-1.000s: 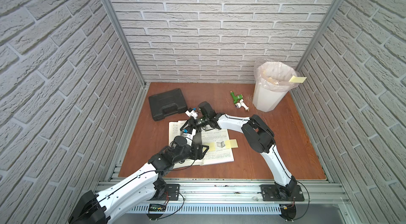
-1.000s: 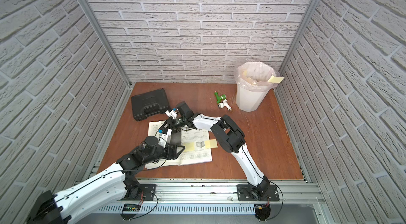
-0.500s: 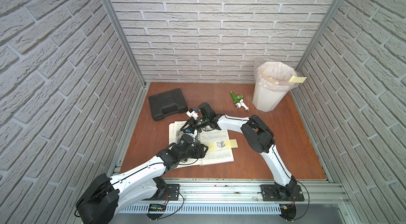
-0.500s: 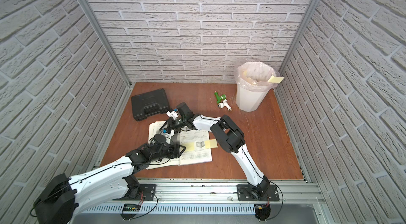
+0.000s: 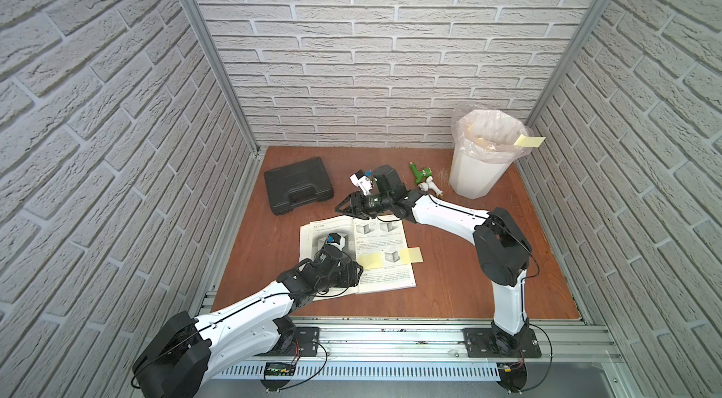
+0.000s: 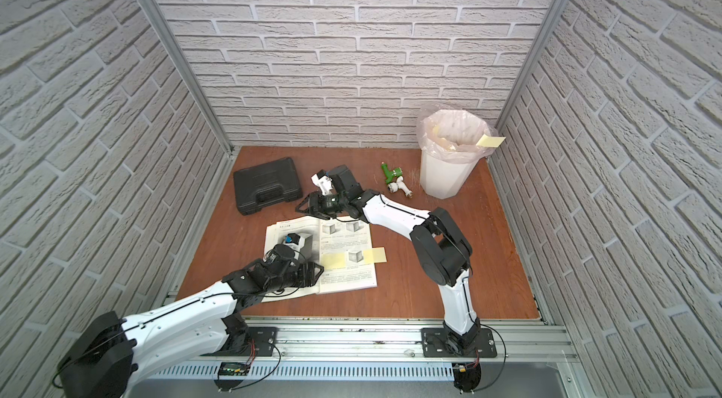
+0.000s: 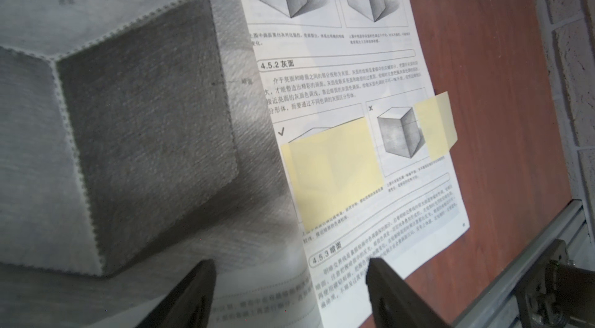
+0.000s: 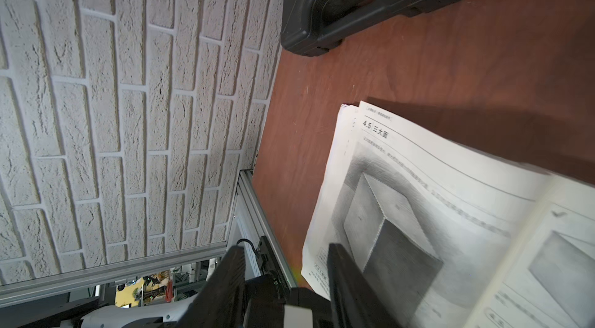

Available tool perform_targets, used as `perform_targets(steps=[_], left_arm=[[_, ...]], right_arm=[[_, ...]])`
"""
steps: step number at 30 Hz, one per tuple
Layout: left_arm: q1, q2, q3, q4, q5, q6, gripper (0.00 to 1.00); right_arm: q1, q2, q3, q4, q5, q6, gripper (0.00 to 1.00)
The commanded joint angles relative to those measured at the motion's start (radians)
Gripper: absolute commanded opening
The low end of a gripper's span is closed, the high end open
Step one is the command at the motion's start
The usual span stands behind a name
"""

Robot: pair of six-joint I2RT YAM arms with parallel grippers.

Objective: Peel off the used sticky note
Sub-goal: Tear off the note from the book.

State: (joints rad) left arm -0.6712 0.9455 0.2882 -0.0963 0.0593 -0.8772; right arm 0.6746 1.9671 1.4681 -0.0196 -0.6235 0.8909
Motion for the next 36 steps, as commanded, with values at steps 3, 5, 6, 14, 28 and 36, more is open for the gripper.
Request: perform_targets(steps=[3, 5, 6, 14, 28, 36], left_arm=[[0.014, 0.025, -0.027, -0.011, -0.001, -0.009, 0.78], [0.019, 0.036, -0.027, 0.002, 0.007, -0.011, 0.78], [0.02, 0.04, -0.027, 0.007, 0.011, -0.012, 0.79], [0.044, 0.013, -0.039, -0.007, 0.029, -0.013, 0.79], [0.073, -0.029, -0.052, -0.002, 0.076, -0.015, 0.78], [0.082, -0.044, -0.056, -0.006, 0.084, -0.011, 0.77]], right_arm=[[-0.018, -0.144, -0.146, -0.072, 0.093, -0.086, 0.49], [-0.02, -0.186, -0.217, -0.087, 0.118, -0.099, 0.49], [-0.021, -0.209, -0.251, -0.091, 0.136, -0.104, 0.49], [-0.021, -0.323, -0.469, -0.112, 0.191, -0.134, 0.51], [0.027, -0.304, -0.596, -0.079, 0.18, -0.124, 0.54], [0.062, -0.25, -0.599, -0.085, 0.199, -0.128, 0.55]])
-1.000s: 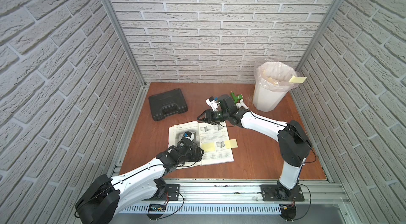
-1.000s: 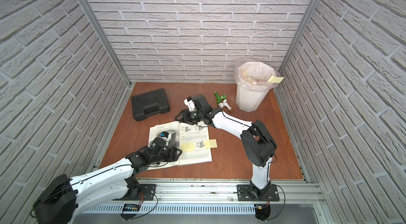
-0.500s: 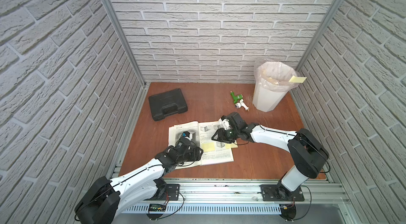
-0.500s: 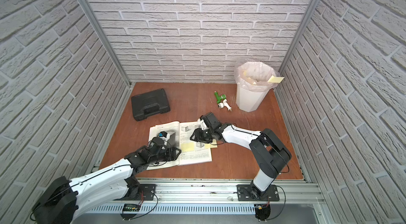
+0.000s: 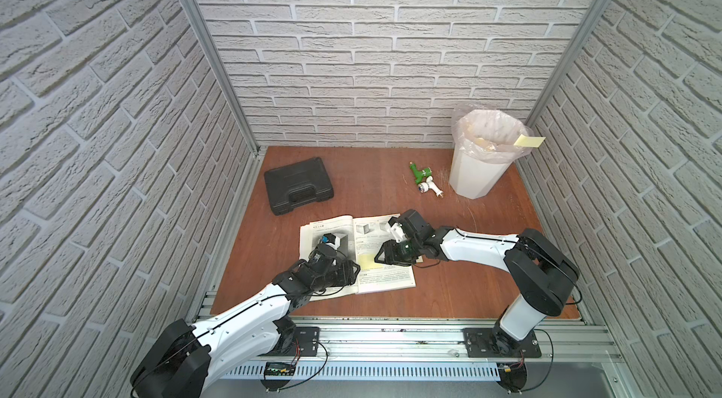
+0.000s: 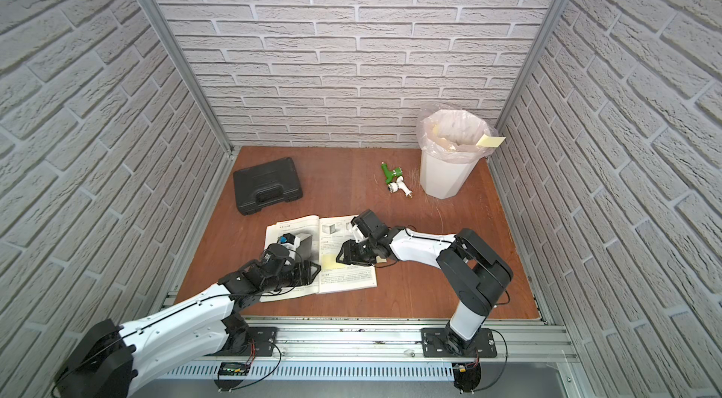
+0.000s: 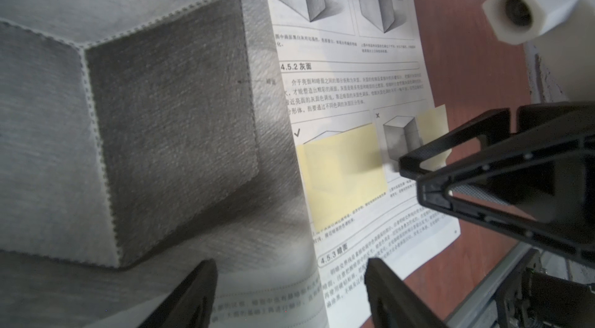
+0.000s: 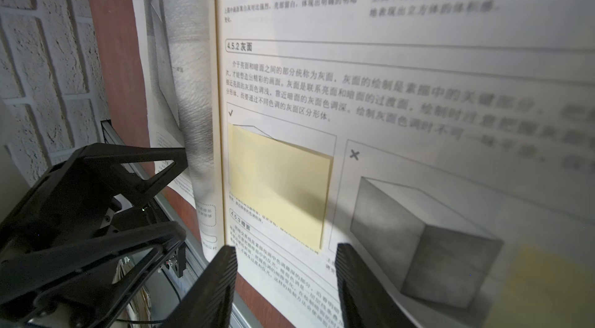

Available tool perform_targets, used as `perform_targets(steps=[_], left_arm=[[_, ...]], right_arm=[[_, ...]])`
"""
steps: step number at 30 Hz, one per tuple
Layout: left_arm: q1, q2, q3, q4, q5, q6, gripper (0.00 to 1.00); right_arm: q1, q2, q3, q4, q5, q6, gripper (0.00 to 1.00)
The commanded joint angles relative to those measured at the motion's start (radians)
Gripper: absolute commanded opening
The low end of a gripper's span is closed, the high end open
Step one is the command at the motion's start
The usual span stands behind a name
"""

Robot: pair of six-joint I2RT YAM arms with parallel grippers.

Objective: Peel off the used sticky note
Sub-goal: Tear off the note from the book.

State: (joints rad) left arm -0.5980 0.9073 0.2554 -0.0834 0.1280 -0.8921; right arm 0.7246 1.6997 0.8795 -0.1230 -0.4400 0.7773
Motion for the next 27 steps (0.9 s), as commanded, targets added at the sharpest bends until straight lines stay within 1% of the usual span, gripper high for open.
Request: perform_targets(steps=[1, 4, 9, 15, 20, 24, 27], left_arm=[[0.01, -0.004, -0.023, -0.019, 0.016, 0.005, 0.77], [0.013, -0.002, -0.023, -0.017, 0.018, 0.005, 0.77], [0.017, 0.004, -0.026, -0.009, 0.02, 0.006, 0.77], [0.018, 0.005, -0.03, -0.002, 0.021, 0.005, 0.77], [0.02, 0.007, -0.037, 0.005, 0.021, 0.004, 0.77], [0.02, 0.006, -0.042, 0.007, 0.021, 0.002, 0.77], [0.021, 0.003, -0.043, 0.006, 0.02, 0.002, 0.77]], right_arm=[[0.016, 0.023, -0.009, 0.014, 0.022, -0.016, 0.55], [0.023, 0.042, 0.003, 0.001, 0.045, -0.024, 0.56], [0.032, 0.077, 0.006, 0.033, 0.041, -0.011, 0.56], [0.038, 0.104, -0.016, 0.117, 0.016, 0.036, 0.55], [0.04, 0.11, -0.056, 0.225, -0.003, 0.103, 0.55], [0.042, 0.098, -0.061, 0.217, 0.022, 0.108, 0.55], [0.041, 0.07, -0.047, 0.132, 0.074, 0.07, 0.55]])
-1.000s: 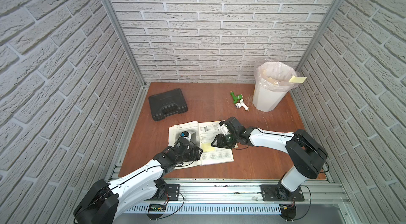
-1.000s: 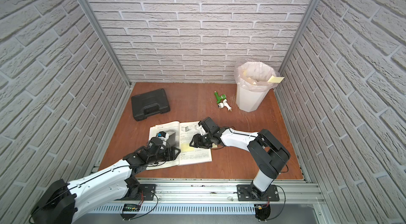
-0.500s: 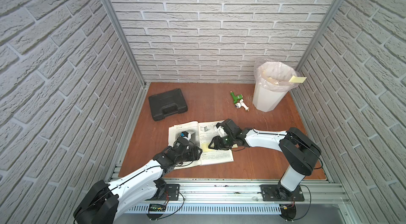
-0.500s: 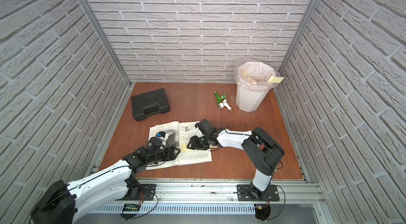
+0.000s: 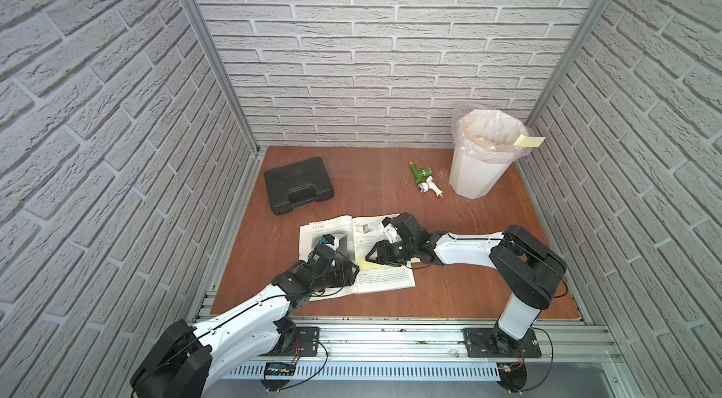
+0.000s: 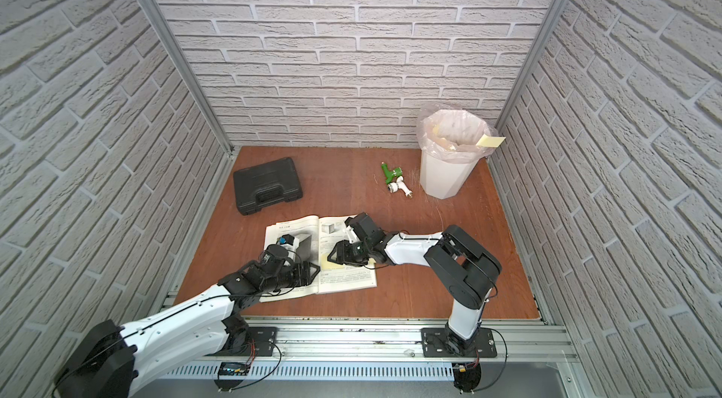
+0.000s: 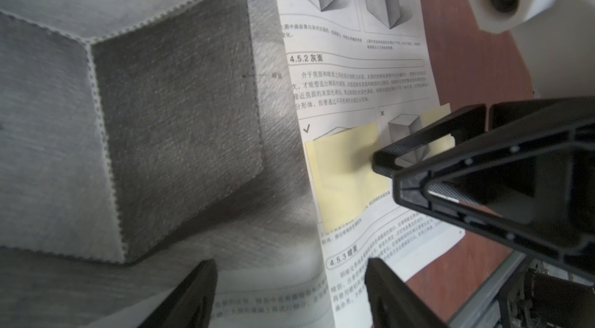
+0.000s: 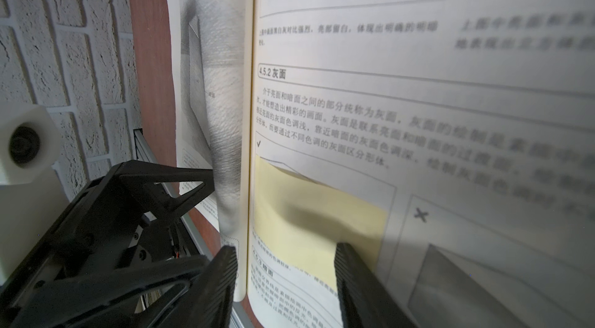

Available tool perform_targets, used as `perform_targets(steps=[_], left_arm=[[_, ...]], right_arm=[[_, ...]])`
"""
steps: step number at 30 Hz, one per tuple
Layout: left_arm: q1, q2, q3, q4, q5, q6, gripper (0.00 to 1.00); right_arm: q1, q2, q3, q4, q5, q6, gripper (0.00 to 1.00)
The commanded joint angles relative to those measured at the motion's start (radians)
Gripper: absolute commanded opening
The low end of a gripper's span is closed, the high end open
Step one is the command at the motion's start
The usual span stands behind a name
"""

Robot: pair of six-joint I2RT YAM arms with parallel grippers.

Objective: Peel off the used sticky note
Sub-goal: Tear off the note from the book.

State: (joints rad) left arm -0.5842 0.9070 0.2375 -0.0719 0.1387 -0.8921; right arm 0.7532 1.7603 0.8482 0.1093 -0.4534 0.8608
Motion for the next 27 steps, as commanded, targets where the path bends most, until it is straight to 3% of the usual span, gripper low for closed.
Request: perform_targets(steps=[1, 8, 27], left_arm=[[0.009, 0.002, -0.027, -0.007, 0.009, 0.002, 0.78], [0.01, -0.005, -0.03, -0.007, 0.009, 0.002, 0.78], [0.018, -0.021, -0.035, -0.013, 0.011, 0.003, 0.78]], right_arm=[[0.012, -0.008, -0.007, -0.149, 0.12, -0.036, 0.56], [0.014, -0.093, -0.006, -0.282, 0.235, -0.091, 0.63], [0.063, 0.052, -0.048, 0.016, 0.086, 0.062, 0.64]])
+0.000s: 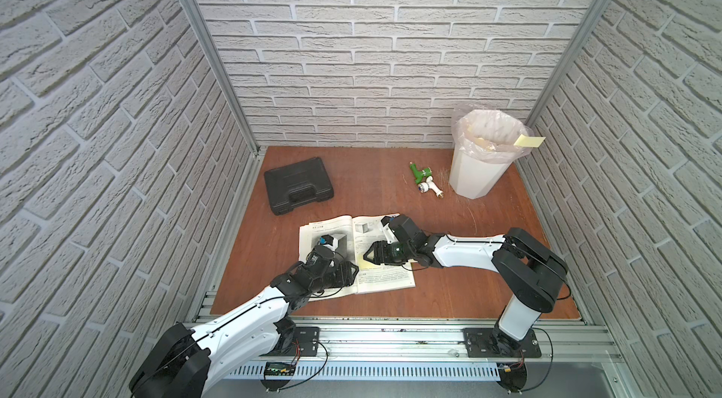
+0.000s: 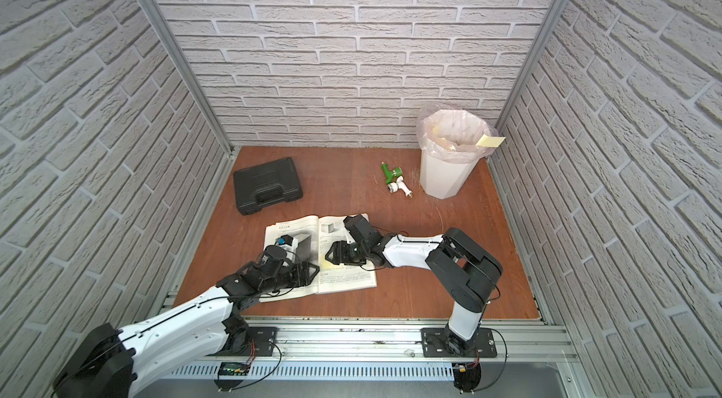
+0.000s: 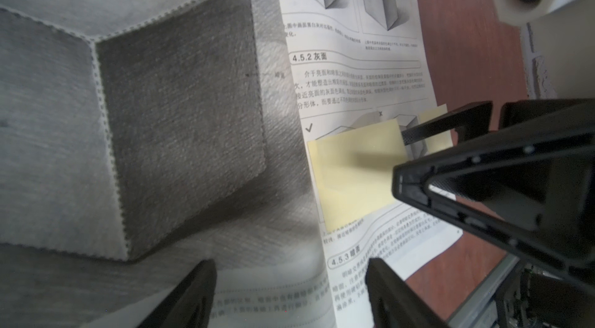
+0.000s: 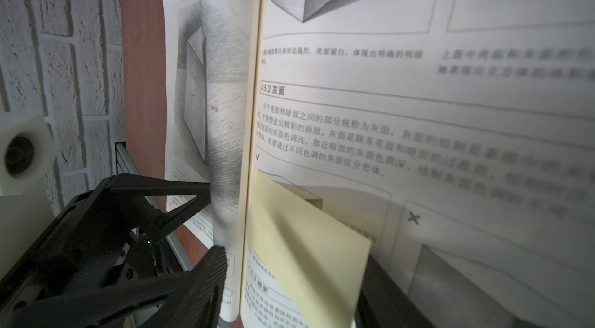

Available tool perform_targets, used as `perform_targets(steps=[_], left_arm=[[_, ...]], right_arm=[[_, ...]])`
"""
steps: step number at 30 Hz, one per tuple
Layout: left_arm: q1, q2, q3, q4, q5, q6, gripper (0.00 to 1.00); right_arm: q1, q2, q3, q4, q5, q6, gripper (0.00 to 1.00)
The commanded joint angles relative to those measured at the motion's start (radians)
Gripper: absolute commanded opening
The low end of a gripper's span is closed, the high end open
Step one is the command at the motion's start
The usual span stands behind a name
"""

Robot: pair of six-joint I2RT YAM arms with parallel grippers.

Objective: Peel off the used sticky note
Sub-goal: Tear off the note from the book.

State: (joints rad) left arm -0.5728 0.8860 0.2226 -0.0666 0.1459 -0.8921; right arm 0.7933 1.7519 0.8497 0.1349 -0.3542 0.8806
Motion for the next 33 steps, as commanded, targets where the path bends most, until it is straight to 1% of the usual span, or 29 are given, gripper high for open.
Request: perform_targets(steps=[1, 4, 7, 12, 15, 19, 23, 25, 33], left_arm=[[0.006, 0.002, -0.021, -0.018, 0.004, 0.002, 0.78], [0.007, 0.005, -0.021, -0.016, 0.005, 0.002, 0.78], [0.007, 0.008, -0.022, -0.011, 0.005, 0.002, 0.78], [0.007, 0.009, -0.022, -0.014, 0.006, 0.002, 0.78], [0.007, 0.009, -0.022, -0.014, 0.006, 0.002, 0.78], [0.007, 0.014, -0.02, -0.011, 0.006, 0.004, 0.78], [0.007, 0.021, -0.019, -0.007, 0.007, 0.004, 0.78], [0.007, 0.021, -0.02, -0.008, 0.008, 0.003, 0.78], [0.008, 0.005, -0.019, -0.018, 0.008, 0.005, 0.78]], right_arm=[[0.023, 0.059, -0.054, 0.0, -0.015, 0.047, 0.64], [0.023, 0.059, -0.062, 0.033, -0.028, 0.065, 0.62], [0.025, 0.056, -0.063, 0.049, -0.038, 0.076, 0.58], [0.027, 0.045, -0.061, 0.064, -0.053, 0.087, 0.45], [0.027, 0.032, -0.057, 0.067, -0.062, 0.093, 0.34], [0.027, 0.01, -0.046, 0.065, -0.074, 0.101, 0.16], [0.027, -0.004, -0.032, 0.083, -0.092, 0.124, 0.05], [0.027, -0.008, -0.03, 0.108, -0.101, 0.147, 0.03], [0.023, -0.031, -0.033, 0.164, -0.089, 0.204, 0.03]])
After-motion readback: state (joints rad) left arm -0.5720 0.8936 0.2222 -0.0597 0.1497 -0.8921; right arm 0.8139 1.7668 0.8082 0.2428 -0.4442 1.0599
